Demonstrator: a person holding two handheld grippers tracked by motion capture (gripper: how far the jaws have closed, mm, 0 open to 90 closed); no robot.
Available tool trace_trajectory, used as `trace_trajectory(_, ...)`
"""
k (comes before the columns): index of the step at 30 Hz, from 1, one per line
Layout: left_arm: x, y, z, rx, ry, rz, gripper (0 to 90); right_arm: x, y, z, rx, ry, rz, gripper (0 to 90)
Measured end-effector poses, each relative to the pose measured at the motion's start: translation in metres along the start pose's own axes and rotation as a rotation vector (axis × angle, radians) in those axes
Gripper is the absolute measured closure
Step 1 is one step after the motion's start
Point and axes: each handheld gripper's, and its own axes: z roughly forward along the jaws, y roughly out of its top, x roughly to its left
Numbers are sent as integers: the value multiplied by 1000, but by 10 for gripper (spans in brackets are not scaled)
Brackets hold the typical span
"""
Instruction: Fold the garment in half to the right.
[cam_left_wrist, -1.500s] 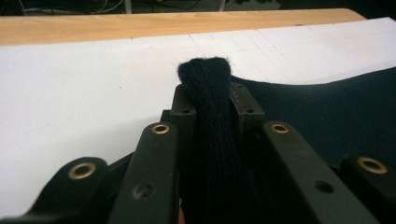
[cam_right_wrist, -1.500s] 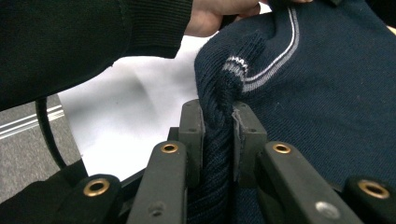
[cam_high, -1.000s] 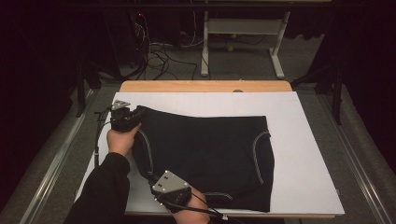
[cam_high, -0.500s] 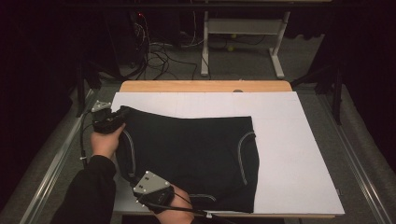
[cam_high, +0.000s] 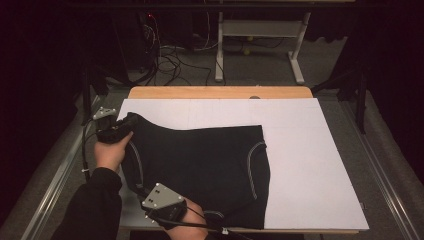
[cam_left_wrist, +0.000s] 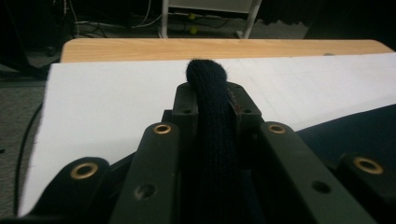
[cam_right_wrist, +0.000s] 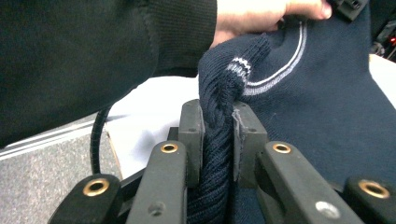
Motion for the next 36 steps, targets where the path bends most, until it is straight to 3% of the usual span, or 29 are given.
trace_trajectory(3, -17, 6, 4, 4, -12, 4, 731, -6, -2, -14, -19, -23, 2, 772)
trace_trajectory(9, -59, 16, 17, -3, -39, 50, 730, -20, -10, -48, -50, -75, 9, 770)
trace_trajectory(18, -116, 19, 49, 41, -72, 107, 729, -42, -37, -87, -61, -136, 33, 769)
trace_trajectory(24, -145, 19, 65, 49, -53, 120, 729, -57, -56, -107, -56, -170, 67, 767)
trace_trajectory(36, -190, 14, 95, 62, -80, 150, 730, -75, -89, -133, -19, -218, 109, 762)
